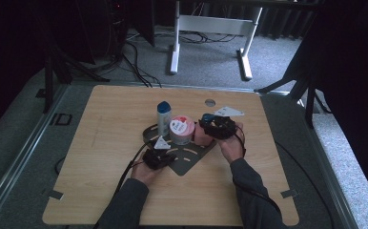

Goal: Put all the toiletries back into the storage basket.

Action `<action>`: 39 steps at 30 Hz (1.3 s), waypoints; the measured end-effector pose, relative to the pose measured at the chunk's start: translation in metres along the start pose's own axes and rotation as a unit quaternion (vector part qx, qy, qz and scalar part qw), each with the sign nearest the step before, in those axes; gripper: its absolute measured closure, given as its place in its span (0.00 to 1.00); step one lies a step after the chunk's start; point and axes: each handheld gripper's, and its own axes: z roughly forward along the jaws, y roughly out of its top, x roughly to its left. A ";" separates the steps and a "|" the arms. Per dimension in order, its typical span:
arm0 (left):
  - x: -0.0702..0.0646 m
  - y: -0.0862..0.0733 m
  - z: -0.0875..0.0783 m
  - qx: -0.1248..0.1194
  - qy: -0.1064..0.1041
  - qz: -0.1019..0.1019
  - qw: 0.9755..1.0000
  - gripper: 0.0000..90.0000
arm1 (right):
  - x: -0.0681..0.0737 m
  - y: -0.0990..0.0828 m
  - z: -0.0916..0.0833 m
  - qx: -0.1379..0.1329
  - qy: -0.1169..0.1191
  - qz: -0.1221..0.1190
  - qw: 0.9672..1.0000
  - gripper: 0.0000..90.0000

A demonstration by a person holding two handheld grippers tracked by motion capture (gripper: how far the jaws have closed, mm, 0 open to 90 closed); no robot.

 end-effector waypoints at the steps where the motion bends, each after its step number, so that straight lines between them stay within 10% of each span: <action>1: 0.000 0.000 0.000 0.000 0.000 0.000 1.000 1.00 | 0.000 0.000 0.000 0.000 -0.001 0.001 1.000 0.59; 16: 0.000 0.000 0.000 -0.001 0.000 -0.001 1.000 1.00 | -0.003 -0.015 -0.016 0.017 0.017 0.002 1.000 0.48; 23: 0.000 0.000 0.000 0.000 -0.001 -0.001 1.000 1.00 | -0.006 -0.035 -0.040 0.012 0.022 -0.007 1.000 0.65; 28: 0.000 0.000 0.000 0.001 -0.001 0.000 1.000 1.00 | -0.012 -0.049 -0.044 0.022 0.010 -0.002 1.000 0.98; 39: 0.001 0.001 0.000 0.004 -0.005 0.002 1.000 1.00 | -0.015 -0.065 -0.027 0.046 0.016 0.012 0.999 1.00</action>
